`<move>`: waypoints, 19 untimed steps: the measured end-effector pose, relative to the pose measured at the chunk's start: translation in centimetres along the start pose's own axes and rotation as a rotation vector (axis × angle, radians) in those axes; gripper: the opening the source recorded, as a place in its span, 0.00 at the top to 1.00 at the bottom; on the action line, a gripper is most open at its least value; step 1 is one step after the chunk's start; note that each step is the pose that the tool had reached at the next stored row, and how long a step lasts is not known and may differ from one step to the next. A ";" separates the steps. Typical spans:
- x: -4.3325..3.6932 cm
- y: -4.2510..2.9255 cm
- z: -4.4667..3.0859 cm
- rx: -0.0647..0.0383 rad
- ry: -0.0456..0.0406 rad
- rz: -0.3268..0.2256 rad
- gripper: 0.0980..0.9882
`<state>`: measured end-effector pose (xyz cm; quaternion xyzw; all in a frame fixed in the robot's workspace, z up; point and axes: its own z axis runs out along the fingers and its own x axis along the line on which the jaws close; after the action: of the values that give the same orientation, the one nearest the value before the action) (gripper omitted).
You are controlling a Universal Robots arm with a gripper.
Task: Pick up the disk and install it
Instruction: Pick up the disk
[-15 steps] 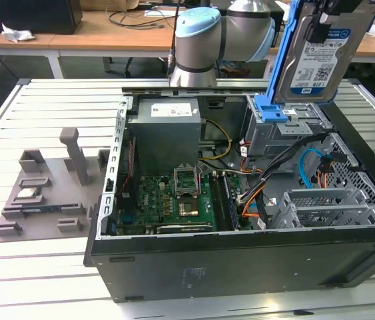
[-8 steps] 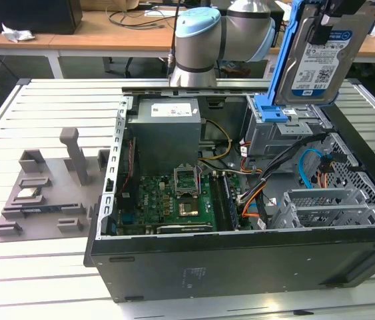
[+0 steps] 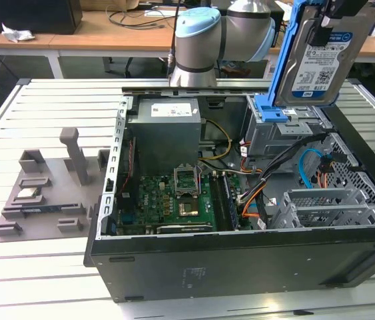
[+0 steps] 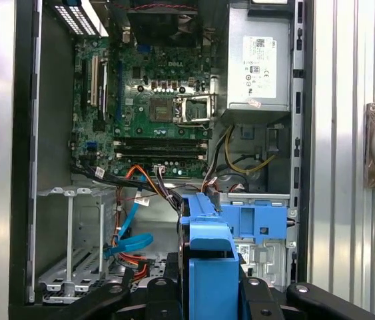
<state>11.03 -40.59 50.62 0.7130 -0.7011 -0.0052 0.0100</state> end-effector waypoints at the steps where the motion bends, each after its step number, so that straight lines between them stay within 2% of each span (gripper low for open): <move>1: 0.09 0.00 0.01 0.000 0.0000 0.000 0.70; 9: 1.54 0.03 0.11 0.000 -0.0002 0.000 0.70; 15: 1.99 0.03 0.14 0.000 0.0000 0.000 0.70; 19: 2.74 0.04 0.17 0.000 -0.0001 0.000 0.70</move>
<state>11.03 -43.33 50.48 0.7130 -0.7011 -0.0052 0.0100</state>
